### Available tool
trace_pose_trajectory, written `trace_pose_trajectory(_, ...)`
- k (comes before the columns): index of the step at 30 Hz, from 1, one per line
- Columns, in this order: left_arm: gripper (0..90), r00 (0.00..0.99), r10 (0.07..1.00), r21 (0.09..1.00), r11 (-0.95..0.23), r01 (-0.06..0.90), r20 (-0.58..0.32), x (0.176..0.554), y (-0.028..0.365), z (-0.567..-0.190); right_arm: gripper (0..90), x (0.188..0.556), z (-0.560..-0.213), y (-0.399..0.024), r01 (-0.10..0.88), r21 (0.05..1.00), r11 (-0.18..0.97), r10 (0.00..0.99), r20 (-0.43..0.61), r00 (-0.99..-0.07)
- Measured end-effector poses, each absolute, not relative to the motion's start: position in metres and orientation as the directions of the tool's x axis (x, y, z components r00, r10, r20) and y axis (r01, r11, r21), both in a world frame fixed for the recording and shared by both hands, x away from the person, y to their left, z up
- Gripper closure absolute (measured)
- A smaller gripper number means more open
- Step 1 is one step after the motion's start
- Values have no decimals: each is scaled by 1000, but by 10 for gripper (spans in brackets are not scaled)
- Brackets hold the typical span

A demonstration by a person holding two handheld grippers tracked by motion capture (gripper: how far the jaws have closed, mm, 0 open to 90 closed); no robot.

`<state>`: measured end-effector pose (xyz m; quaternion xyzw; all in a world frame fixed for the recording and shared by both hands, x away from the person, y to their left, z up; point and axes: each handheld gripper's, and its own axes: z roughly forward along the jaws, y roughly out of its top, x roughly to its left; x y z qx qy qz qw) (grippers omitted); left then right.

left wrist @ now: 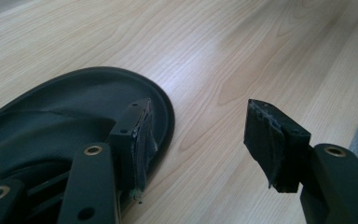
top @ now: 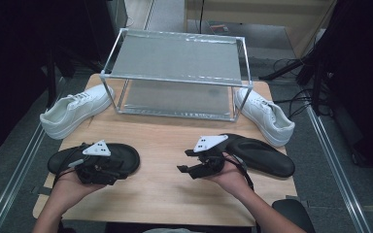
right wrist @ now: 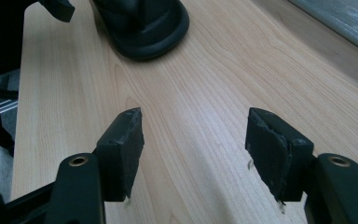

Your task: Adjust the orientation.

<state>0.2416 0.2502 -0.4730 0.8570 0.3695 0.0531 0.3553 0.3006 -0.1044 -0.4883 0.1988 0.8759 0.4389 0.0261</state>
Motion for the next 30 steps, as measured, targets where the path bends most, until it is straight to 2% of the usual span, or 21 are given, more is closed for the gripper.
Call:
trace_pose_trajectory(16,425,640,751,665,-397,632,-160,237,301,-472,383,302,-492,-101,336,758,559,375,130,-918)
trace_pose_trajectory(22,426,628,767,646,-416,640,-128,238,312,-478,383,302,-493,-100,335,755,564,373,129,-919)
trace_pose_trajectory(30,439,667,730,634,-447,631,-150,250,319,-498,399,302,-494,-99,348,746,568,378,140,-915)
